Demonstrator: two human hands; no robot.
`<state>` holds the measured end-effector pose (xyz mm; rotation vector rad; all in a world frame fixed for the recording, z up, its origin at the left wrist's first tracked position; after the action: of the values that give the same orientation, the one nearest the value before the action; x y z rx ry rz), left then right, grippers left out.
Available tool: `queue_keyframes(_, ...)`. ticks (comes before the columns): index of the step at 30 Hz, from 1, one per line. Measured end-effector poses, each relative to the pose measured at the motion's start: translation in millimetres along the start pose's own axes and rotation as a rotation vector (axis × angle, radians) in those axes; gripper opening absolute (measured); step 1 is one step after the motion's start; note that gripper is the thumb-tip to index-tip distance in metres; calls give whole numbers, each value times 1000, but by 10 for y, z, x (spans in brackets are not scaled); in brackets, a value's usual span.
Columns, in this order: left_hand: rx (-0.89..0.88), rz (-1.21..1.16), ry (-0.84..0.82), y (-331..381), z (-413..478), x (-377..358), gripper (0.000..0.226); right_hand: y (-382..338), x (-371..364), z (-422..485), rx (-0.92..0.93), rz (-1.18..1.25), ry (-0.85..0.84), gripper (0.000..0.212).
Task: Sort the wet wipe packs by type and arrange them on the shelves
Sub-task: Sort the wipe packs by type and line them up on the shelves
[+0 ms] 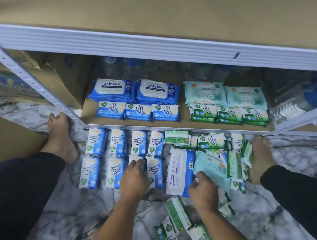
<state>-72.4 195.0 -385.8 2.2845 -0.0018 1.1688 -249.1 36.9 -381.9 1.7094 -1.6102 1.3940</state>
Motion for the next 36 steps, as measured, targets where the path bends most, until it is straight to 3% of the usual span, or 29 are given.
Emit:
queue_keyframes(8, -198, 32, -122, 476, -285, -360, 25, 683, 440, 144, -129, 124, 13, 37)
queue_keyframes(15, -414, 109, -230, 1072, -278, -635, 44, 923, 752, 441, -122, 167, -22, 46)
queue_keyframes(23, -594, 385, -351, 1332, -93, -1152, 41, 857, 836, 1037, 39, -248, 15, 51)
queue_keyframes(26, -677, 582, -338, 1314, -19, -1317, 43, 817, 792, 1246, 49, -347, -15, 51)
queue_keyframes(31, -820, 655, -263, 1148, 37, -1502, 55, 848, 785, 1492, 4, -548, -94, 80)
queue_keyframes(36, -898, 599, -109, 1038, 62, -1597, 59, 867, 749, 1622, -18, -499, -86, 70)
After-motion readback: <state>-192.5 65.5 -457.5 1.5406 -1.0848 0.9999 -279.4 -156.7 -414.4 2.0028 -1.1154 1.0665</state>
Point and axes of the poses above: each hand's wrist, its own z-axis towards the middle knuckle, its own x-axis out of the back of the hand, y = z × x, the point moved 2 cm from there along z, towards the middle knuckle, and after that the axes turned 5 degrees about -y, right-handed, at the moved point
